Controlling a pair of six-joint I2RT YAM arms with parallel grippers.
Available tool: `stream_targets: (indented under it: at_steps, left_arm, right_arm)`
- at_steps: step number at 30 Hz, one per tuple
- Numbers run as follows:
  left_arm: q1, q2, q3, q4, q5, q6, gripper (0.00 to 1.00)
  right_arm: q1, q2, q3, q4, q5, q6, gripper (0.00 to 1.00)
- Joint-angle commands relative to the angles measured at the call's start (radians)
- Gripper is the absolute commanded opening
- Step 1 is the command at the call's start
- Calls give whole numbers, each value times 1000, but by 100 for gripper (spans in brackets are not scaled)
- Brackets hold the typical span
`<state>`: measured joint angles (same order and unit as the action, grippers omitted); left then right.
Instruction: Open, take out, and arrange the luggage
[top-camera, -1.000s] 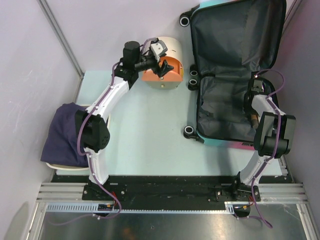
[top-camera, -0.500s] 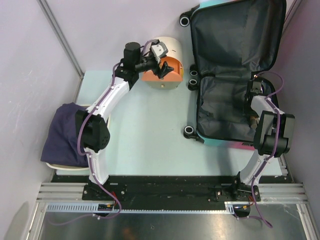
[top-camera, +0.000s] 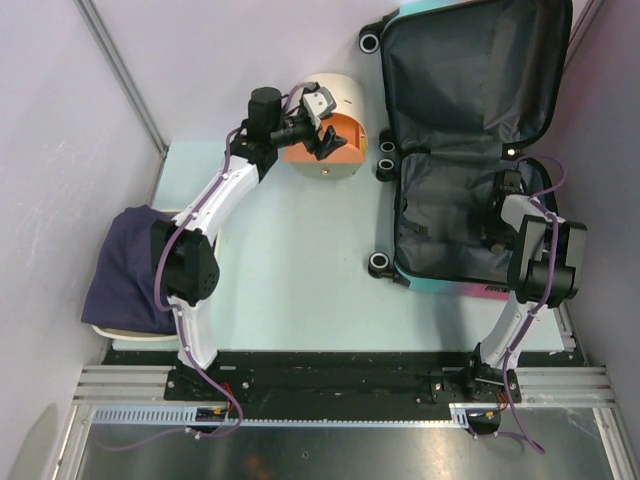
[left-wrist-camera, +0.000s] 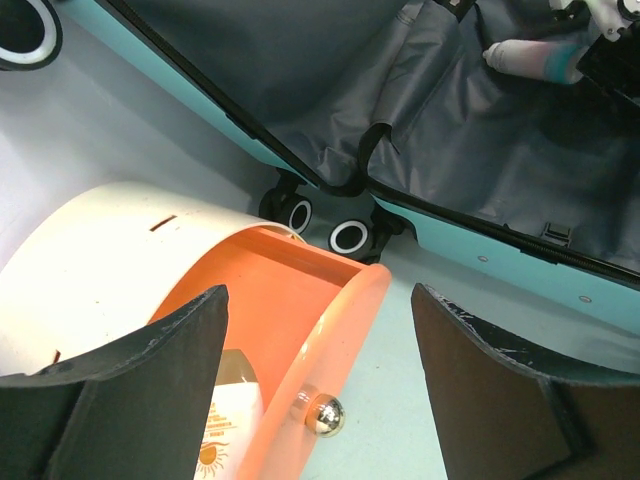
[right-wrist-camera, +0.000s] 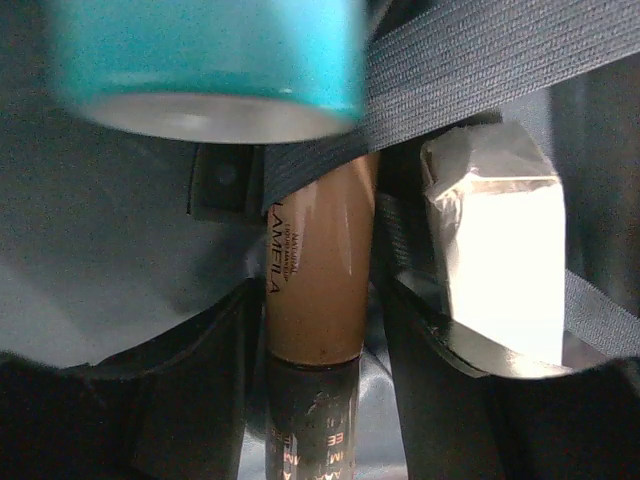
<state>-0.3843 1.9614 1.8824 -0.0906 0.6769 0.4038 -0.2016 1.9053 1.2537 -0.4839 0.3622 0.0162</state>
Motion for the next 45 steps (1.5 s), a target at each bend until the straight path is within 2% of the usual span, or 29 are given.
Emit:
stream_targets:
  at_steps: [1,3,4,7,10,12,13,16,21,25,29,34,38,40,42,45]
  left_arm:
    - [-7,-79,-26,14,16,10,79]
    - [-7,-84,-35,15,16,10,79]
    - [-7,-85,-35,15,16,10,79]
    - [-7,-90,-34,15,9,-3,78]
    - [-7,-93,-20,15,6,-37,79]
    - [-7,-96,-3,15,13,-78,80]
    - [-7,-104,0,14,18,-95,82]
    - [-7,-119,4,15,41,-154,89]
    - [-7,-136,14,14,79,-262,92]
    - [-7,-96,75,15,171,-396,91]
    - [-13,-13,187,15,260,-612,88]
    - [-34,51,290,26,312,-729,87]
    - [-42,60,288,64,335,-822,86]
    - [-39,57,262,86,329,-861,86]
    - [-31,27,152,260,326,-988,85]
    - [-28,7,90,331,294,-1054,84]
  right_arm:
    - [-4,3,-10,-74,-6,68,56]
    - [-4,5,-10,-73,-32,76,51]
    - [-2,3,-10,-70,-38,76,43]
    - [2,-28,-10,-53,-63,70,28]
    - [24,-104,-10,-36,-106,42,22]
    - [39,-147,-10,-28,-164,18,19]
    - [44,-200,-10,-30,-173,13,9]
    - [36,-314,-11,-28,-340,-12,0]
    - [28,-446,-10,97,-621,-53,0]
    - [62,-492,-10,264,-927,-35,0]
    - [168,-483,-10,514,-1052,-22,0]
    - [329,-445,-10,708,-1076,-33,0]
    - [451,-419,-10,852,-999,-21,0]
    - [484,-411,-10,887,-935,-21,0]
    - [516,-407,-10,922,-899,-21,0]
    - [544,-399,-10,964,-844,-21,0]
